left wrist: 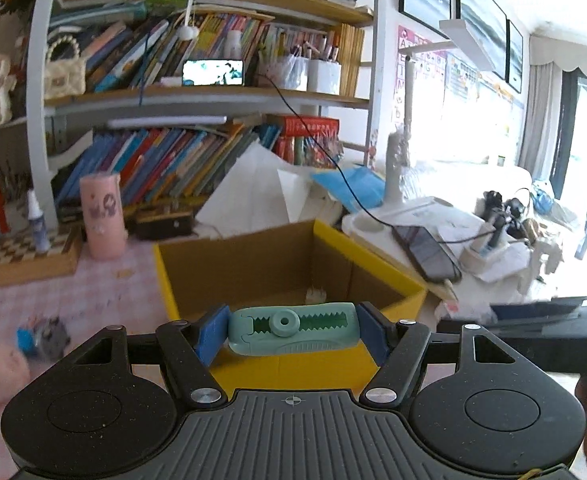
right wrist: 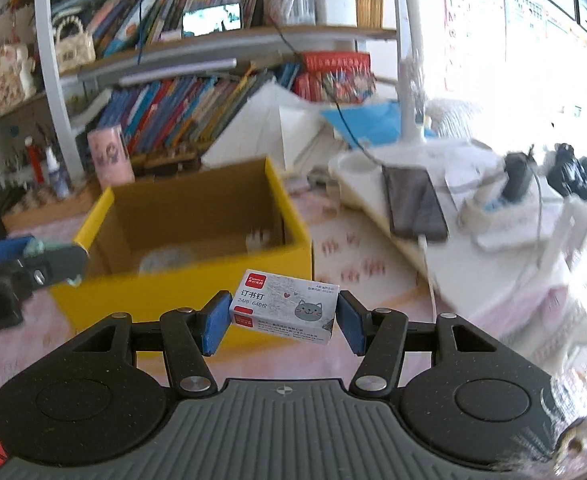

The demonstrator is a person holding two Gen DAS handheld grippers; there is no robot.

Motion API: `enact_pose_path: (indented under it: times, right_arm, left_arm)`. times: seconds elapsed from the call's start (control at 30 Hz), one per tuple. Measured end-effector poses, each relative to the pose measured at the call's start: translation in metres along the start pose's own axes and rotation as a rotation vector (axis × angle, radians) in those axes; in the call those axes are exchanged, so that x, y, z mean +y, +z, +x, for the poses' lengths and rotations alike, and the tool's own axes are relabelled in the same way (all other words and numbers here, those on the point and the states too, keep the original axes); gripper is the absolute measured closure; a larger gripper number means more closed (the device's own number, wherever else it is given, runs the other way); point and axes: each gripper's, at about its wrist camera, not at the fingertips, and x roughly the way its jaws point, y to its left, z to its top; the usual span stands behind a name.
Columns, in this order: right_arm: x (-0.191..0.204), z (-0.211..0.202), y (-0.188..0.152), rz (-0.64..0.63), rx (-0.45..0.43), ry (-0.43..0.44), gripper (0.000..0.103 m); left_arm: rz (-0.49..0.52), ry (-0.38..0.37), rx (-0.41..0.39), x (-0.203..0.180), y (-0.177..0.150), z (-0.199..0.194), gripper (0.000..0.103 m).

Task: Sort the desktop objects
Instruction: 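Carry green toy with left tool while right tool carries white box to yellow box, then drop the green toy into the yellow box with left tool while right tool drops white box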

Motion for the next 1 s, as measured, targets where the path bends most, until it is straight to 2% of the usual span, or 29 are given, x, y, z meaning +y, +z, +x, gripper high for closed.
enact_pose_path:
  times: [0.27, 0.43, 0.7, 1.0]
  right_arm:
    - [-0.012, 0.036, 0.053, -0.045, -0.067, 0.091, 0.049]
    - [-0.003, 0.065, 0.076, -0.092, -0.060, 0.173, 0.049]
    - [0.019, 0.130, 0.100, -0.174, 0.073, 0.292, 0.049]
    - [0.055, 0.203, 0.106, -0.375, 0.279, 0.366, 0.049]
  left_arm:
    - [0.025, 0.063, 0.028, -0.007, 0.017, 0.049, 0.033]
    - [0.013, 0.086, 0.100, -0.006, 0.017, 0.081, 0.033]
    - [-0.030, 0.130, 0.207, 0.005, 0.016, 0.122, 0.033]
    - [-0.039, 0.127, 0.315, 0.002, 0.009, 0.147, 0.033]
